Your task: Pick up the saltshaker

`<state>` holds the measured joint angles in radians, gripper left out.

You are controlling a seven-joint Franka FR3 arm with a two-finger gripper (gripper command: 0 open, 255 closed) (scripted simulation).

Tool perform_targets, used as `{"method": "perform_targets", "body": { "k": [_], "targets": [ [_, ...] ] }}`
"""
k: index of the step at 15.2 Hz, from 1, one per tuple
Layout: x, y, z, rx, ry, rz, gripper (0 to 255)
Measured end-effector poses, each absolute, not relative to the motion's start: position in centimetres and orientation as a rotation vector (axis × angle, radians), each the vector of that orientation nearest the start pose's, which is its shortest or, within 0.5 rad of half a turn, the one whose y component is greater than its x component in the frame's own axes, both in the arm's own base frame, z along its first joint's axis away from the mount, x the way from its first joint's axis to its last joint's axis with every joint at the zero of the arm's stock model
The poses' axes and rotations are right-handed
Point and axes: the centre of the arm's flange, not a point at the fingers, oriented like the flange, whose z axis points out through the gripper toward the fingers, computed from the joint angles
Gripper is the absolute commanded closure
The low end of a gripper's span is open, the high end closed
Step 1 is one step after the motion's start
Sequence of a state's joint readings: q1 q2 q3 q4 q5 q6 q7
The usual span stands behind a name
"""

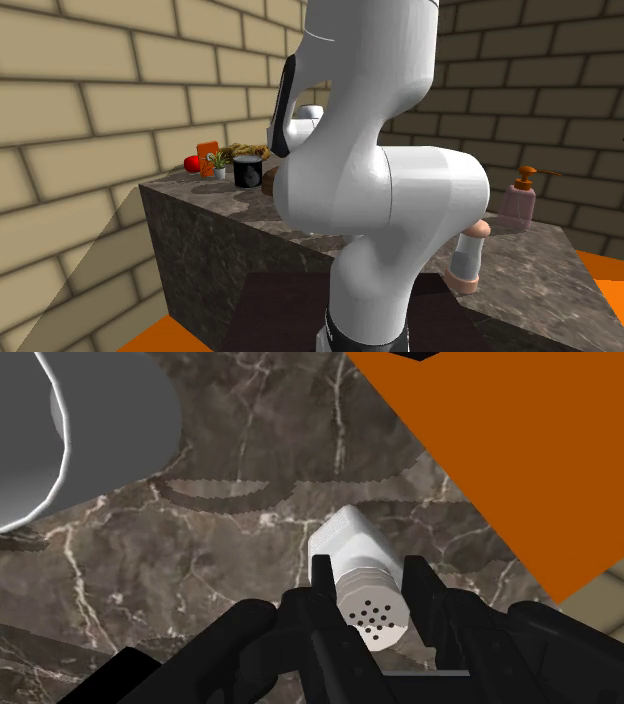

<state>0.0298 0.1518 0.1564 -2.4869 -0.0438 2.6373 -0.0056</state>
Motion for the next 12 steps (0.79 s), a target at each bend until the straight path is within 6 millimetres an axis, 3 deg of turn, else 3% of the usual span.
{"method": "perform_targets", "body": {
  "k": [12],
  "targets": [
    [46.6,9.1,28.8,-3.119,-0.358,-0.001,255]
  ]
}}
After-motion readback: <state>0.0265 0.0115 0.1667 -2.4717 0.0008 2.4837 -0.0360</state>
